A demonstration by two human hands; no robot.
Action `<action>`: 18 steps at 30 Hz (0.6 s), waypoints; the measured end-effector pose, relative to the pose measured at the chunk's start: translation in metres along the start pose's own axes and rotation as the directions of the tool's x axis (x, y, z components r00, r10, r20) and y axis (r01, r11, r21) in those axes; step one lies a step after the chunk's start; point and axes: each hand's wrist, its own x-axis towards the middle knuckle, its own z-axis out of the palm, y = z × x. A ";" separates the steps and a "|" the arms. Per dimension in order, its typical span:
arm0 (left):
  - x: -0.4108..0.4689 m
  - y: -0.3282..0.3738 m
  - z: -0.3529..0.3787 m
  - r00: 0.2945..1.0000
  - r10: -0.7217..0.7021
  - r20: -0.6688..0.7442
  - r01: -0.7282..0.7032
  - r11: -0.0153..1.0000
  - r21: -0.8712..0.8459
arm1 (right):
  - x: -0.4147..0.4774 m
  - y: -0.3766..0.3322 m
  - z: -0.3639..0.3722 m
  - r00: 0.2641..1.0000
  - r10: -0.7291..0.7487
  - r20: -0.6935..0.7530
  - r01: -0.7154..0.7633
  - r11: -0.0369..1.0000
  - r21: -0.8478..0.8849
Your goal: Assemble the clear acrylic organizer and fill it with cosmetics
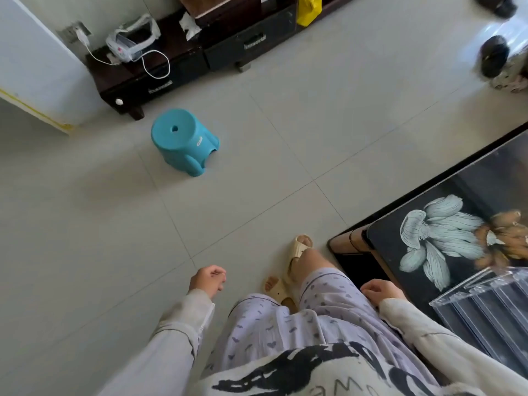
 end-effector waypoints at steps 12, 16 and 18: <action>0.070 0.114 -0.027 0.985 -0.046 0.166 -0.004 0.957 0.291 | 0.067 -0.141 -0.062 1.000 0.020 0.012 -0.021 0.993 0.117; 0.095 0.163 -0.038 0.974 -0.045 0.223 -0.046 0.920 0.389 | 0.085 -0.181 -0.099 0.999 -0.052 -0.013 0.053 0.981 0.185; 0.108 0.191 -0.041 0.975 -0.014 0.220 -0.077 0.915 0.397 | 0.094 -0.194 -0.116 0.998 -0.062 -0.031 0.067 0.970 0.232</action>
